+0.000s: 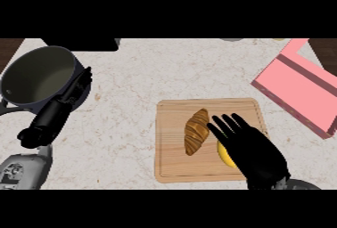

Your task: Pick the lemon from the cutting board and place it in the cardboard box

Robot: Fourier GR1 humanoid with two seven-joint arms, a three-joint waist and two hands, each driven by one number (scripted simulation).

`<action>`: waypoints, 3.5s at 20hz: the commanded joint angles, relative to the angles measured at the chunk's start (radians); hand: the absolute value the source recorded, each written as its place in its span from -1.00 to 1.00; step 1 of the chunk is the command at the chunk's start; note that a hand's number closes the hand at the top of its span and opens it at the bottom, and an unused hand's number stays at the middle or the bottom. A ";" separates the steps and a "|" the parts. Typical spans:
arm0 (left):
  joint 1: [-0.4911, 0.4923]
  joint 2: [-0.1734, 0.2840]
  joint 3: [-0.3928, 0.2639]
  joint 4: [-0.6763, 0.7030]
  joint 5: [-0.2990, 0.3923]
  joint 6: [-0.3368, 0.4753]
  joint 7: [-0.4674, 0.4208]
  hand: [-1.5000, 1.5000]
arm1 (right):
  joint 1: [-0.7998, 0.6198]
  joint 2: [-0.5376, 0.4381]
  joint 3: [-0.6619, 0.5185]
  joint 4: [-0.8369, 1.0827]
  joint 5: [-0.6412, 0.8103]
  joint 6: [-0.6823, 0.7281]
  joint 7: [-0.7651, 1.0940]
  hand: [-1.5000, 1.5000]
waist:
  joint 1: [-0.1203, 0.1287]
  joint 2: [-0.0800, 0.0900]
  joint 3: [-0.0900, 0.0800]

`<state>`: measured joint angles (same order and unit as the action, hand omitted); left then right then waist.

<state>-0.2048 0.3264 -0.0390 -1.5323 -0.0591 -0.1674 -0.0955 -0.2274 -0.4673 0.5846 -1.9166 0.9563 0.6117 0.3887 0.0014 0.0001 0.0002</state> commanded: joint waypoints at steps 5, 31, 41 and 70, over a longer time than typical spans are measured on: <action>-0.029 -0.019 0.048 0.065 -0.021 -0.036 -0.035 0.00 | 0.023 0.077 -0.001 0.136 0.097 -0.049 -0.089 -1.00 | -0.001 0.001 0.000; -0.049 -0.085 0.069 0.020 -0.082 -0.078 0.032 0.00 | -0.081 0.232 -0.087 0.505 0.323 -0.358 -0.402 1.00 | 0.003 0.001 0.000; -0.024 -0.089 0.068 -0.012 -0.082 -0.084 0.016 0.00 | -0.349 0.424 -0.328 0.776 0.166 -0.441 -0.414 1.00 | 0.012 0.003 0.000; -0.018 -0.112 0.078 -0.052 -0.091 -0.089 0.078 0.00 | -0.597 0.131 -0.912 0.610 0.047 -0.455 -0.145 1.00 | 0.006 0.002 0.000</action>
<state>-0.2107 0.2264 0.0436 -1.5752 -0.1471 -0.2584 -0.0500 -0.8004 -0.2624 -0.2794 -1.4065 1.0135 0.1853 0.2777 0.0066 0.0012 0.0000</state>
